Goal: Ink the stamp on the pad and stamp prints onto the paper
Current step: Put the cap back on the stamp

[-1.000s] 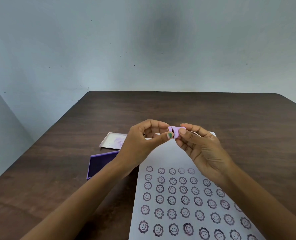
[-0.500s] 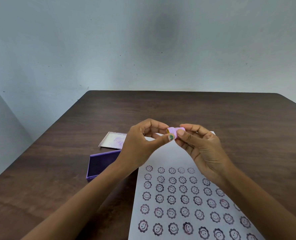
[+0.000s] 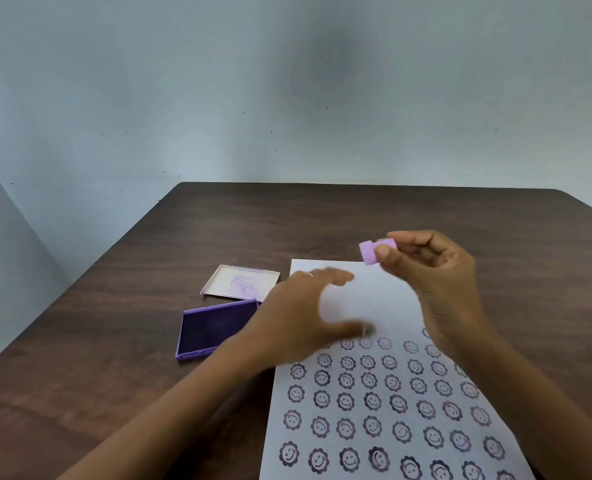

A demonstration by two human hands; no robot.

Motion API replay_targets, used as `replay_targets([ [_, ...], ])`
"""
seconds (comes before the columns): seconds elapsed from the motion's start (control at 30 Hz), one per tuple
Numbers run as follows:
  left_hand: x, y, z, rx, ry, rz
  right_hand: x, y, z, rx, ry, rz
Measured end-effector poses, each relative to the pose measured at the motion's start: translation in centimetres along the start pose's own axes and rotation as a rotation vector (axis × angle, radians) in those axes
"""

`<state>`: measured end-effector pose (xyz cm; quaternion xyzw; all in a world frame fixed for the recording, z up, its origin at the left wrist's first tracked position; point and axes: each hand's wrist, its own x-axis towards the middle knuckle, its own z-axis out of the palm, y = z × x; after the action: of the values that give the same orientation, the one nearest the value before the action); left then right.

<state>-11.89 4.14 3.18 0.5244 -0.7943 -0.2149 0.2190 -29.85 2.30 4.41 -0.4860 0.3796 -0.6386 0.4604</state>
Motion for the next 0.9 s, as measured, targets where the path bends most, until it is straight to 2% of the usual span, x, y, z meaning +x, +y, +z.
replay_targets([
  [0.07,-0.4,-0.2,0.4,0.243,-0.221,0.043,0.1,-0.1,-0.3,-0.034,0.053,-0.030],
  [0.1,-0.6,-0.2,0.7,0.285,-0.295,0.061,0.2,0.0,-0.4,-0.042,0.071,-0.023],
  [0.17,-0.8,-0.3,1.3,0.279,-0.344,0.077,0.2,0.1,-0.6,-0.057,0.093,0.000],
  [0.37,-0.7,0.5,3.3,0.284,-0.305,0.093,0.4,0.0,-0.9,-0.125,0.085,-0.020],
  [0.67,-0.8,1.4,4.7,0.266,-0.192,0.119,0.0,0.3,-0.6,-0.424,0.016,-0.096],
  [0.9,0.0,-0.1,-1.2,0.275,-0.013,0.154,-0.3,0.7,0.1,-0.554,-0.015,-0.169],
])
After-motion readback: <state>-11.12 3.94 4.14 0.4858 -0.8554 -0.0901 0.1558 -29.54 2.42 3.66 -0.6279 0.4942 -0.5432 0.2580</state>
